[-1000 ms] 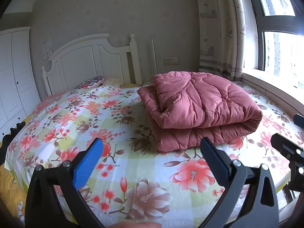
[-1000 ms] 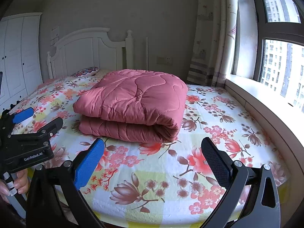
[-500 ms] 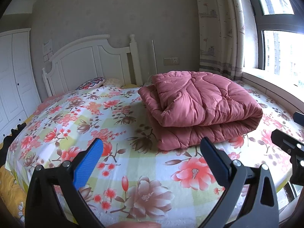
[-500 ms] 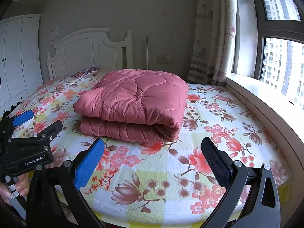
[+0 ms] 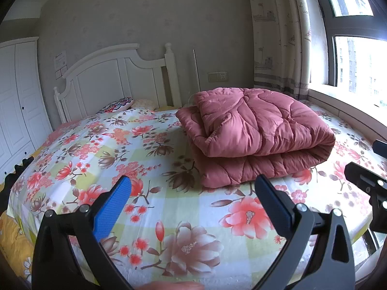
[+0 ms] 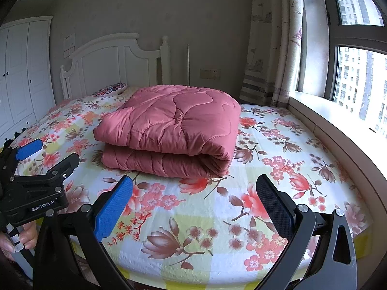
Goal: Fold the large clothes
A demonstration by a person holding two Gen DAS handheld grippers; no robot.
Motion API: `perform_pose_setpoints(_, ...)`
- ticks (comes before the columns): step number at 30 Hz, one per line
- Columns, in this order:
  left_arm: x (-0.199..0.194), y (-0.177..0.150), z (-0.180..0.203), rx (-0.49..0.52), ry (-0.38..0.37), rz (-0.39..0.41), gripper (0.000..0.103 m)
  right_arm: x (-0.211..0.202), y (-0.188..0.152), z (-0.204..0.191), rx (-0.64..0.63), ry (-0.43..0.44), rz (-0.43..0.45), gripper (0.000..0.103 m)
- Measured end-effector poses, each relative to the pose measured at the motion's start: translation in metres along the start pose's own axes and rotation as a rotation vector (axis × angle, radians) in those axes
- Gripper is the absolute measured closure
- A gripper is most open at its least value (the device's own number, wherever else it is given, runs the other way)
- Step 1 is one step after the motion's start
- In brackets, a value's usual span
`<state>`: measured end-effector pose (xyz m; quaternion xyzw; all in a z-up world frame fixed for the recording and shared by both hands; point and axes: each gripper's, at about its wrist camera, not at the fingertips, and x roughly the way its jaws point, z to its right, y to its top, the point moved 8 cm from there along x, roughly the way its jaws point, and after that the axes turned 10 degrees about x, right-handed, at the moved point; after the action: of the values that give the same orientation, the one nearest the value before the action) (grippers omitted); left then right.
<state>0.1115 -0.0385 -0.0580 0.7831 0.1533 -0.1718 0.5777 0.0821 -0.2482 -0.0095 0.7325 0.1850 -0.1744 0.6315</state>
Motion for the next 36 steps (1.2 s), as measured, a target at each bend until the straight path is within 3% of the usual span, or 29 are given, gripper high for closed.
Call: perform_pose_setpoints(36, 0.003, -0.012, -0.006, 0.034, -0.006, 0.001, 0.002, 0.006, -0.009, -0.003, 0.011, -0.002, -0.019, 0.005)
